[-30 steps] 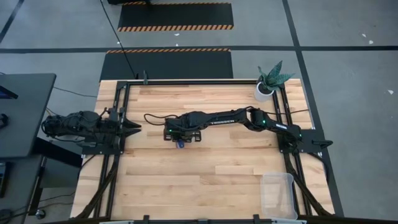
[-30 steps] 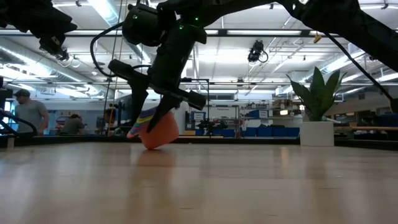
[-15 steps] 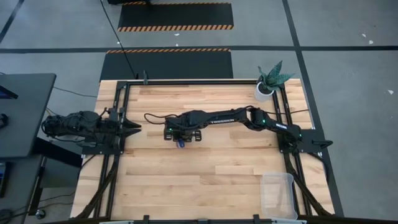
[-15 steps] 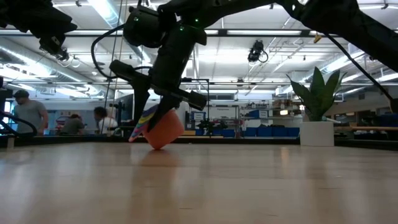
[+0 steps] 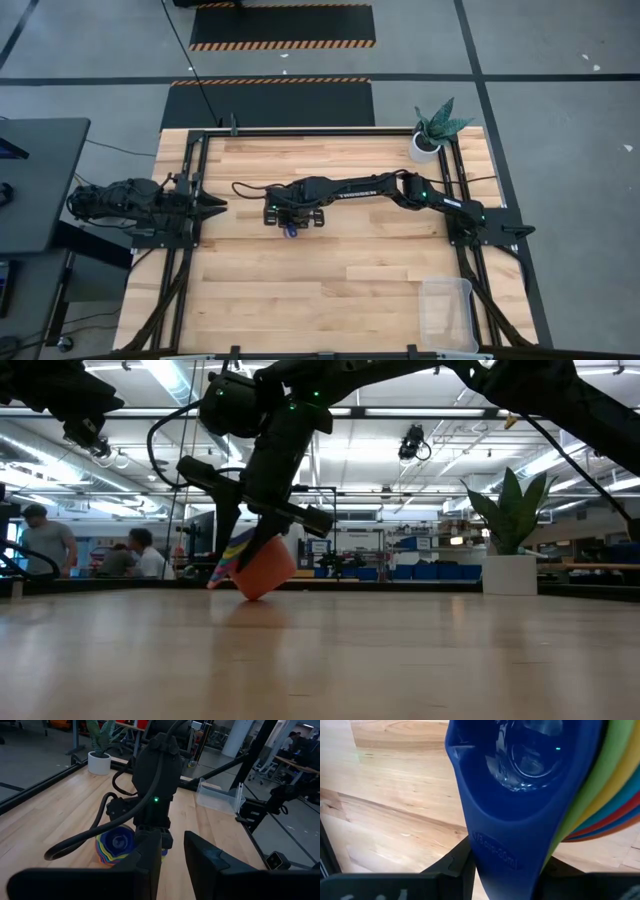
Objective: Nest measuring cups in basket
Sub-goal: Put the nested measuring cups into the transparent bin
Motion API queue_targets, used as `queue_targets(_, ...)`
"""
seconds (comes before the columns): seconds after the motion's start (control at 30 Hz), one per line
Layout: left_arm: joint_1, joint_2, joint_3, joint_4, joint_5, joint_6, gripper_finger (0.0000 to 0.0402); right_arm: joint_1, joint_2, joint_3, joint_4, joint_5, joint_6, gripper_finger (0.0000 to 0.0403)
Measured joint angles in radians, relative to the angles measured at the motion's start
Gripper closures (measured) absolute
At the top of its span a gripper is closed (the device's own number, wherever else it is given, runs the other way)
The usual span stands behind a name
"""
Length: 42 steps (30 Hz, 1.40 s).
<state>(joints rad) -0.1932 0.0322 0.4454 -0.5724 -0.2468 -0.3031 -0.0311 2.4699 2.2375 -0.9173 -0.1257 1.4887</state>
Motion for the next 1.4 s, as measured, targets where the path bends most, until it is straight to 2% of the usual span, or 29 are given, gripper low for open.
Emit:
queue_targets(0.37, 0.0, 0.0, 0.0, 0.0, 0.0, 0.0, 0.0311, 0.0, 0.0, 0.0, -0.004, 0.001, -0.007, 0.0284)
queue_targets(0.83, 0.0, 0.0, 0.0, 0.0, 0.0, 0.0, 0.0311, 0.0, 0.0, 0.0, -0.004, 0.058, -0.007, 0.0284)
queue_targets(1.23, 0.0, 0.0, 0.0, 0.0, 0.0, 0.0, 0.0311, 0.0, -0.001, 0.0, -0.005, 0.053, -0.009, 0.0284)
queue_targets(1.4, 0.0, 0.0, 0.0, 0.0, 0.0, 0.0, 0.0311, 0.0, -0.001, -0.001, 0.004, 0.049, -0.077, 0.0284)
